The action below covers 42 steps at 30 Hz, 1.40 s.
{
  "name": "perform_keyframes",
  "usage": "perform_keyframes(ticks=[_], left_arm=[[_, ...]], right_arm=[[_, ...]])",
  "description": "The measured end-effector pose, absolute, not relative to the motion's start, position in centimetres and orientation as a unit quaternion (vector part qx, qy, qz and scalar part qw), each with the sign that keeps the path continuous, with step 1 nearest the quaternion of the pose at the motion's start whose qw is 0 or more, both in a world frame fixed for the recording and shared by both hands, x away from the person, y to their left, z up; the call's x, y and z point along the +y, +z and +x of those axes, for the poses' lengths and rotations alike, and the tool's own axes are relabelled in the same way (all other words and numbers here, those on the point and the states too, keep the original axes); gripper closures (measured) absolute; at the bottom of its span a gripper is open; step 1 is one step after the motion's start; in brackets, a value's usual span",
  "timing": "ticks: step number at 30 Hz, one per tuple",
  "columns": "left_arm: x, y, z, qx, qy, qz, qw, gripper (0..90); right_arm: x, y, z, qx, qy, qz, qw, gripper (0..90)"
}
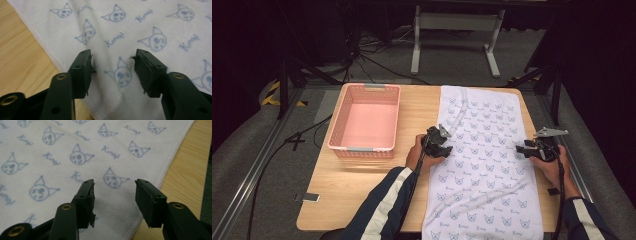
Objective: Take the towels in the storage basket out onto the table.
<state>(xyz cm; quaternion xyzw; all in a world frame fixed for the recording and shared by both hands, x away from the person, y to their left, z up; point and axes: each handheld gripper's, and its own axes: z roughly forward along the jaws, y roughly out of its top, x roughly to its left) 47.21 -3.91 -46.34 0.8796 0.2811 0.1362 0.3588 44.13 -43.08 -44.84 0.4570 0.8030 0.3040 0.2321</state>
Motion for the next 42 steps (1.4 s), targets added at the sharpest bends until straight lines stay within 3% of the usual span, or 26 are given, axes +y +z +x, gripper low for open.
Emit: perform_keyframes(ticks=[2, 6, 14, 16, 19, 20, 22, 28, 31, 35, 37, 39, 41, 42], left_arm=[[-3.7, -46.2, 46.5, 0.251, 0.149, 0.891, 0.347, 67.4], [-2.4, -45.8, 45.4, 0.25, 0.127, 0.901, 0.33, 70.8], [2.0, -45.9, 39.6, 0.227, 0.106, 0.911, 0.326, 82.3], [2.6, -45.9, 37.9, 0.215, 0.109, 0.916, 0.32, 85.6], [3.2, -45.8, 36.9, 0.209, 0.102, 0.918, 0.321, 87.0], [3.8, -45.8, 35.8, 0.204, 0.085, 0.921, 0.322, 87.0], [4.2, -45.8, 34.8, 0.192, 0.082, 0.922, 0.325, 87.1], [6.0, -43.0, 32.4, 0.182, 0.074, 0.89, 0.411, 86.9], [5.8, -42.8, 31.1, 0.145, 0.055, 0.904, 0.399, 86.7], [4.8, -43.6, 29.6, 0.091, -0.012, 0.928, 0.36, 84.8], [4.4, -43.7, 29.4, 0.089, -0.026, 0.93, 0.356, 79.1], [4.2, -43.5, 29.9, 0.108, -0.011, 0.925, 0.364, 66.4], [3.8, -43.3, 31.1, 0.153, 0.015, 0.914, 0.375, 50.8], [3.6, -43.2, 32.0, 0.173, 0.022, 0.905, 0.387, 48.0]], right_arm=[[-42.5, -45.1, 44.3, 0.808, 0.309, 0.451, 0.218, 50.8], [-41.9, -45.2, 44.2, 0.815, 0.315, 0.442, 0.203, 52.5], [-38.6, -45.0, 39.4, 0.86, 0.314, 0.371, 0.155, 56.3], [-37.7, -44.9, 37.8, 0.869, 0.312, 0.355, 0.148, 63.4], [-37.2, -44.9, 36.2, 0.876, 0.313, 0.336, 0.149, 82.0], [-37.0, -44.8, 35.6, 0.882, 0.308, 0.326, 0.145, 84.2], [-36.8, -44.7, 34.7, 0.89, 0.307, 0.31, 0.132, 86.2], [-37.6, -42.5, 32.6, 0.878, 0.36, 0.287, 0.131, 86.9], [-38.0, -41.5, 31.3, 0.881, 0.374, 0.268, 0.11, 86.5], [-37.8, -42.1, 30.3, 0.903, 0.341, 0.251, 0.076, 85.0], [-37.7, -42.5, 29.9, 0.91, 0.326, 0.247, 0.061, 82.8], [-37.8, -42.7, 29.8, 0.914, 0.314, 0.249, 0.054, 70.3], [-38.1, -42.3, 30.3, 0.905, 0.32, 0.268, 0.078, 61.8], [-38.2, -42.2, 30.8, 0.901, 0.324, 0.275, 0.088, 57.0]])
